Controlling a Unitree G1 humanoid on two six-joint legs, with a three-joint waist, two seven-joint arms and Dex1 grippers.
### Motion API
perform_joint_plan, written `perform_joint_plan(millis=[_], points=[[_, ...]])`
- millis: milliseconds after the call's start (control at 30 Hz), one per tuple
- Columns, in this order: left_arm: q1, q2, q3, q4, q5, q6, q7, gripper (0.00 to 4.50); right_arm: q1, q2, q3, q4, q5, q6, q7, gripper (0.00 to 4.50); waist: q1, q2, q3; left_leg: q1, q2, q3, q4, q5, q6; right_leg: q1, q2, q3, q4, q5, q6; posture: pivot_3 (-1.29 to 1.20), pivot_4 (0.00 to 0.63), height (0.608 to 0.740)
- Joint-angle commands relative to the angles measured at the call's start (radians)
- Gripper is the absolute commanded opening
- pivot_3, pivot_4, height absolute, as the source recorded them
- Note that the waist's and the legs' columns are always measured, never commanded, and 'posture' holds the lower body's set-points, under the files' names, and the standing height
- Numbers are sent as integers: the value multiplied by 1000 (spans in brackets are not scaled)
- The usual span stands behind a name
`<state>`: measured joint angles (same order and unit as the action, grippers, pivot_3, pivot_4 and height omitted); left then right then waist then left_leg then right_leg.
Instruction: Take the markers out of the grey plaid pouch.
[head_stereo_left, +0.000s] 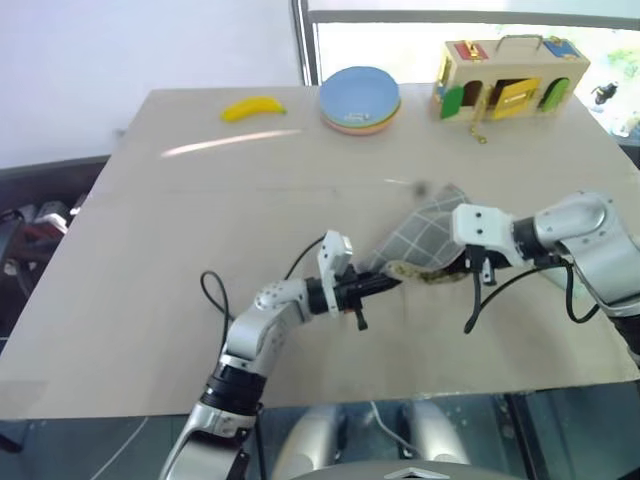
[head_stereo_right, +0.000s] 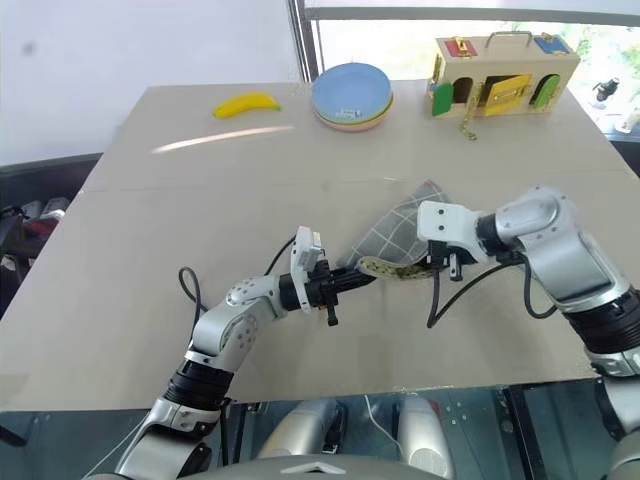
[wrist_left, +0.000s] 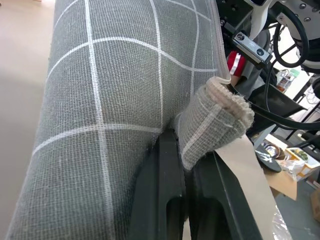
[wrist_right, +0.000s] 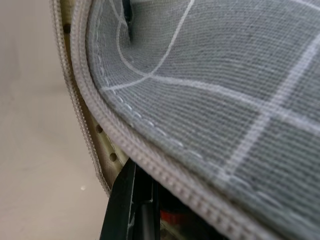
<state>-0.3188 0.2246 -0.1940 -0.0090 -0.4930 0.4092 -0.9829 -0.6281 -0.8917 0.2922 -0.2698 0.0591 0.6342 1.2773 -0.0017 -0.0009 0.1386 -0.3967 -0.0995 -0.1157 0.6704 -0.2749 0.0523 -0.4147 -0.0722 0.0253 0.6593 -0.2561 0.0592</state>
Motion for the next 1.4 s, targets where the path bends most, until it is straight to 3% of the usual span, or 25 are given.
perform_joint_plan(millis=[33,167,267,333,400,500,667,1067,1233,1400], points=[[-17,8,7,4,2,0,-5,0,-3,-51,-96,-92,61,74,-2,459,3,0,0,0,0,0,0,0,0,0,0,0,0,0,0,0,150,740],[-27,4,4,16,9,-14,-3,0,27,-97,-56,-97,2,83,-59,459,13,0,0,0,0,0,0,0,0,0,0,0,0,0,0,0,150,740],[-30,-5,4,19,18,-32,11,0,43,30,-157,-129,159,319,-129,459,13,-1,0,0,0,0,0,0,0,0,0,0,0,0,0,0,150,740],[-31,-10,8,21,23,-47,24,0,76,14,-159,-138,163,365,-145,459,15,0,0,0,0,0,0,0,0,0,0,0,1,0,0,0,150,740],[-32,-15,20,20,24,-57,41,0,120,-92,-82,-143,62,203,-129,459,24,0,0,0,0,0,0,0,0,0,0,0,0,0,0,0,150,740],[-34,-20,29,21,31,-70,57,0,113,-158,-9,-129,-64,18,-170,459,20,0,1,-2,-1,0,0,0,0,0,-1,-1,-2,0,0,0,150,740],[-39,-34,39,21,40,-87,77,0,113,-222,66,-127,-164,-104,-139,459,14,0,1,0,0,0,0,0,0,0,0,-1,0,0,0,0,150,740],[-57,-80,42,-6,31,-84,116,0,117,11,-25,-51,-102,31,-300,459,16,-2,1,0,0,0,0,0,0,0,0,0,0,0,0,0,150,740],[-65,-102,77,-15,3,-56,146,0,138,-29,38,-2,-269,-242,-400,459,16,-2,1,0,-1,0,0,0,0,0,0,-1,0,0,0,0,150,740],[-81,-116,114,-23,-34,-29,187,0,207,52,-52,-66,-138,-106,-393,459,15,-2,1,0,0,0,0,0,0,0,0,-1,0,0,0,0,150,740]])
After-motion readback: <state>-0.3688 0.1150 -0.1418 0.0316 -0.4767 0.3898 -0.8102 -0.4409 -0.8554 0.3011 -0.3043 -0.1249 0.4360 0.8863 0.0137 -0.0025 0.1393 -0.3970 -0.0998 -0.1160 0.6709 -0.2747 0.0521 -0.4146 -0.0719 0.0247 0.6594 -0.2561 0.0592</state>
